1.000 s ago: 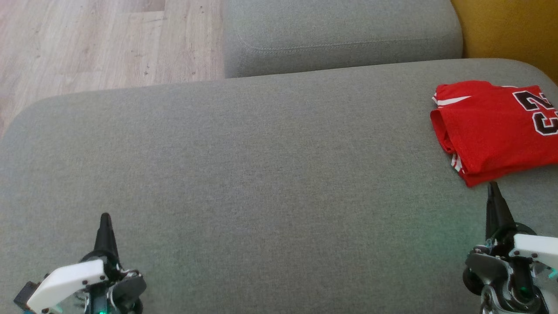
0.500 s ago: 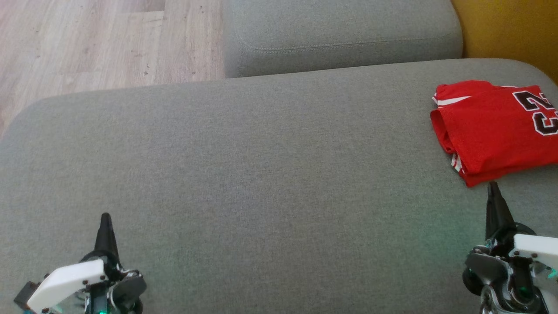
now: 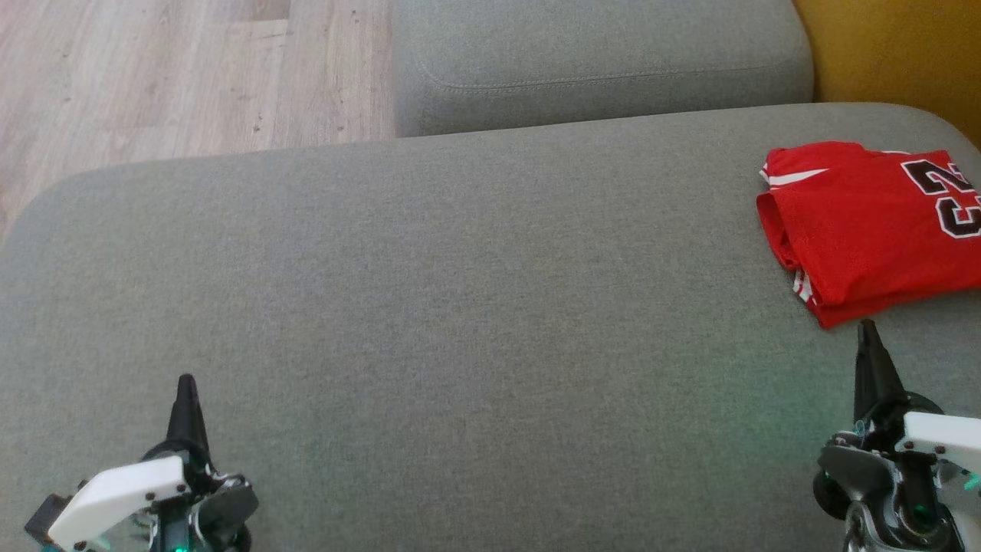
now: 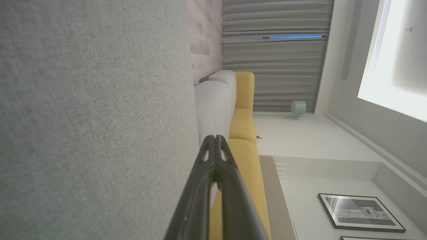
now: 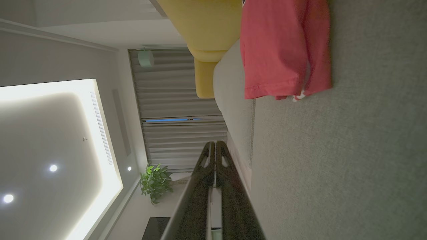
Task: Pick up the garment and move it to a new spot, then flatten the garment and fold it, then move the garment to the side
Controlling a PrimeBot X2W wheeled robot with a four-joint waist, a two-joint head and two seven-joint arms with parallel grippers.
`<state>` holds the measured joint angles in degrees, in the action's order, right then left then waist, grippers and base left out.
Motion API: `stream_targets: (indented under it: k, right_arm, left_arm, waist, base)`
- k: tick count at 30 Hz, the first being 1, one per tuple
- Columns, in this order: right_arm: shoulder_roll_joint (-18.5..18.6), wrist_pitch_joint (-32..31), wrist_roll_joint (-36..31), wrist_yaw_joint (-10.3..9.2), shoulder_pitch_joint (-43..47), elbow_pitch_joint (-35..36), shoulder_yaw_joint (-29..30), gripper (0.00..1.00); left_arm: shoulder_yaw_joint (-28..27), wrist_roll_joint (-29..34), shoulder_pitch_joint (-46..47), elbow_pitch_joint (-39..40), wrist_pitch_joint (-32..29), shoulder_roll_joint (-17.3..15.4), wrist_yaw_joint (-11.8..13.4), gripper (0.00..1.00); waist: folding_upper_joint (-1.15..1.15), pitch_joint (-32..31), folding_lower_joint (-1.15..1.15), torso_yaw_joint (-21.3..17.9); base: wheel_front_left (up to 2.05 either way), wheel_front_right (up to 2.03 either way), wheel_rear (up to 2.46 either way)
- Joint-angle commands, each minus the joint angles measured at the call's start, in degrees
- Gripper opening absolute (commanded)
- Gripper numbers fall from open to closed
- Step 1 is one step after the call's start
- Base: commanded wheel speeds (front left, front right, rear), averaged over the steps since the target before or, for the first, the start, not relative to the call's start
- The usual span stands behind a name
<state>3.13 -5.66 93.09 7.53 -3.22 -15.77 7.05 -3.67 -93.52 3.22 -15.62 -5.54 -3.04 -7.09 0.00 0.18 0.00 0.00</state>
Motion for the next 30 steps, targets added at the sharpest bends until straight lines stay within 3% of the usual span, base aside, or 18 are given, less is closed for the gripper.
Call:
stream_targets:
  k: [1,30]
  right_arm:
    - [0.19,-0.37,-0.46,-0.04,-2.91,1.78,-1.1,0.0]
    - [0.04,-0.54,-0.64,-0.04,-2.93,1.77,-0.88,0.0]
  left_arm:
    - [-2.04,0.69,2.9,1.61,-0.3,-0.44,-0.4,0.0]
    - [-2.33,0.93,2.93,1.59,-0.53,-0.24,-0.4,0.0]
  waist:
    - [0.0,0.0,0.0,0.0]
    - [0.0,0.0,0.0,0.0]
  base:
    - [0.0,0.0,0.0]
    - [0.0,0.0,0.0]
